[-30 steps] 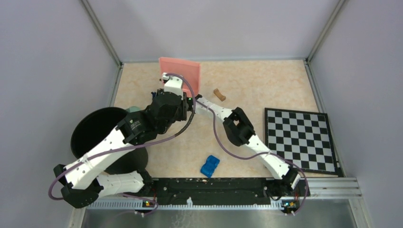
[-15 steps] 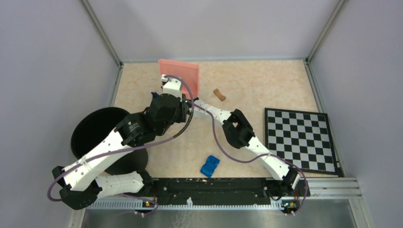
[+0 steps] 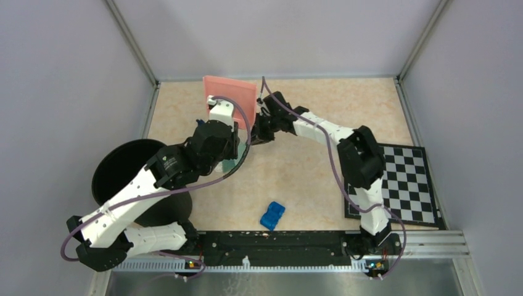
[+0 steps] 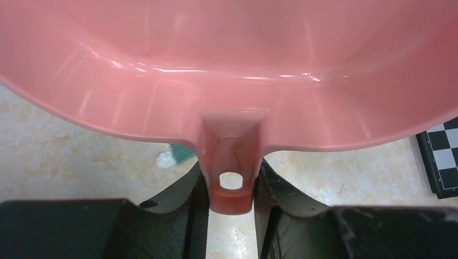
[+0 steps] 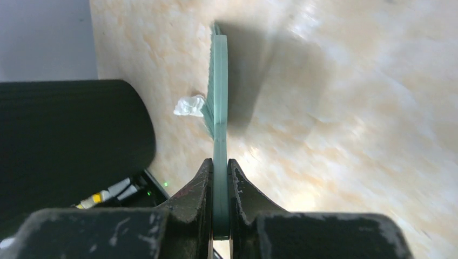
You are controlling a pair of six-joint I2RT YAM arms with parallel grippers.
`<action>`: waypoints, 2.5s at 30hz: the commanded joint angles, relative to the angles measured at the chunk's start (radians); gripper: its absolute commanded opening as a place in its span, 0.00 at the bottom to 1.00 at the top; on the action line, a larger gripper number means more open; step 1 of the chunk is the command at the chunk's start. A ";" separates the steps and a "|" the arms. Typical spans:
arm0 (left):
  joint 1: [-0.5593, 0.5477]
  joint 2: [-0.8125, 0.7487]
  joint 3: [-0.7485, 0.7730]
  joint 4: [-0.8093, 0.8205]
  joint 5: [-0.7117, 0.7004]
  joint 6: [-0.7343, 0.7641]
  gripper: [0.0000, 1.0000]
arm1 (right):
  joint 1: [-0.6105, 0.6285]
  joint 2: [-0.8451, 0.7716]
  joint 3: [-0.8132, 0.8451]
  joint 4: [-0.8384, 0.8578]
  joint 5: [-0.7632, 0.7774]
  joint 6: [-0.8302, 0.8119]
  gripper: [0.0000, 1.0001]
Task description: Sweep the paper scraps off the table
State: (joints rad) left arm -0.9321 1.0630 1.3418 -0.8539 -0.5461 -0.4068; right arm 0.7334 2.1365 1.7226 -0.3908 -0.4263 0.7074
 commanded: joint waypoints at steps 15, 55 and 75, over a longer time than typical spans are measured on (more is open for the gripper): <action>-0.004 0.000 0.079 -0.203 0.101 -0.050 0.00 | -0.032 -0.215 -0.025 0.170 -0.078 -0.269 0.00; -0.005 -0.029 -0.099 -0.142 0.239 -0.001 0.00 | -0.268 -0.297 -0.414 0.042 -0.168 -0.236 0.00; -0.006 -0.082 -0.115 -0.190 0.289 -0.034 0.00 | -0.021 -0.052 -0.014 0.030 -0.335 -0.248 0.00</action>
State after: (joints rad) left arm -0.9325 1.0027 1.2236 -1.0298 -0.2657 -0.4225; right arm 0.6971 1.9507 1.5841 -0.3805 -0.6945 0.3782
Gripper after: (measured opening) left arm 0.361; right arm 0.077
